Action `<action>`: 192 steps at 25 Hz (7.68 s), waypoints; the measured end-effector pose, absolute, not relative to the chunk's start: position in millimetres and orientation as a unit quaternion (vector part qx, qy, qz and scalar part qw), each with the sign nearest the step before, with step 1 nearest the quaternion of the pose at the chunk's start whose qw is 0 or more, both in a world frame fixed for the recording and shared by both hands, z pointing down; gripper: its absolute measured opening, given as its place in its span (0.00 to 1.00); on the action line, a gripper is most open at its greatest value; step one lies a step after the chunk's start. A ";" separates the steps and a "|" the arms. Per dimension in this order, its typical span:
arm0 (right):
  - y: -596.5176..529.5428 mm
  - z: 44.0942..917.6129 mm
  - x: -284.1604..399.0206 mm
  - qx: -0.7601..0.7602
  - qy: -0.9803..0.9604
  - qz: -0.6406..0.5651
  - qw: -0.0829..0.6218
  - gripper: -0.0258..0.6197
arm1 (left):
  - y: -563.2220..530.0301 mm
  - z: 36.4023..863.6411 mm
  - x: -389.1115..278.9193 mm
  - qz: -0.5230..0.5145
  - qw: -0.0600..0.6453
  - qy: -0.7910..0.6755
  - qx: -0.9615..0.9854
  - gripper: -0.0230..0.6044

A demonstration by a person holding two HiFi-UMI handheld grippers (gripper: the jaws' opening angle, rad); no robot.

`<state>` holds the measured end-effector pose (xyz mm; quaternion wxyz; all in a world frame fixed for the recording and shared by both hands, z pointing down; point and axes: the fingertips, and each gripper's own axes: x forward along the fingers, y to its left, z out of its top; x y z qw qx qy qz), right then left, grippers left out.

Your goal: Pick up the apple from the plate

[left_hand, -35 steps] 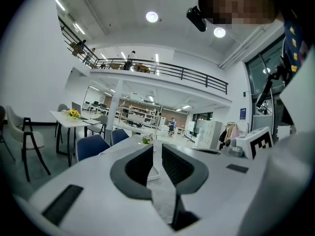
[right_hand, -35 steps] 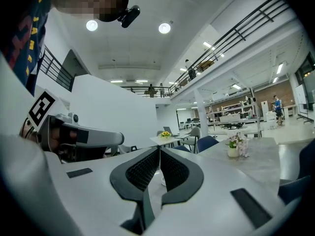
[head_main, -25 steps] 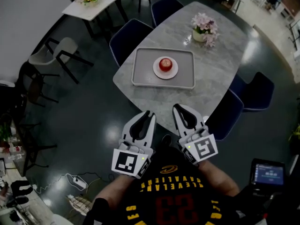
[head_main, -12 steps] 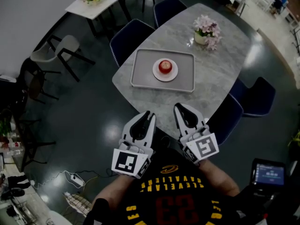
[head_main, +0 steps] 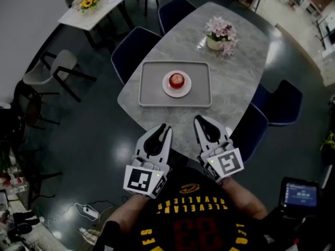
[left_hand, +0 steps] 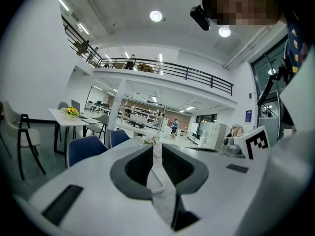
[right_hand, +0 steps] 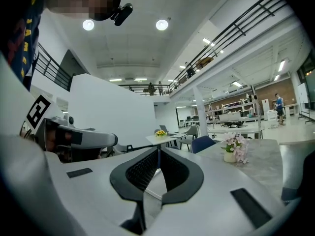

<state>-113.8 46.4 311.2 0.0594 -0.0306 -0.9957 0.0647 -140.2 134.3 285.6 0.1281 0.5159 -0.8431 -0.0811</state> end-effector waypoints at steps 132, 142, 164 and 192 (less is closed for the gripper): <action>-57.5 568.3 -207.3 0.223 -0.780 0.488 0.324 0.11 | 26.9 575.8 -324.4 -0.043 0.636 -0.583 0.503 0.11; -53.0 555.9 -146.4 0.235 -0.785 0.489 0.298 0.11 | 22.9 564.1 -269.2 -0.035 0.629 -0.576 0.521 0.11; -49.5 559.3 -7.4 0.289 -0.771 0.522 0.222 0.11 | 5.9 562.3 -137.8 0.030 0.616 -0.536 0.576 0.11; -45.6 607.4 66.3 0.366 -0.726 0.533 0.235 0.11 | -8.5 612.2 -74.2 0.099 0.624 -0.492 0.599 0.11</action>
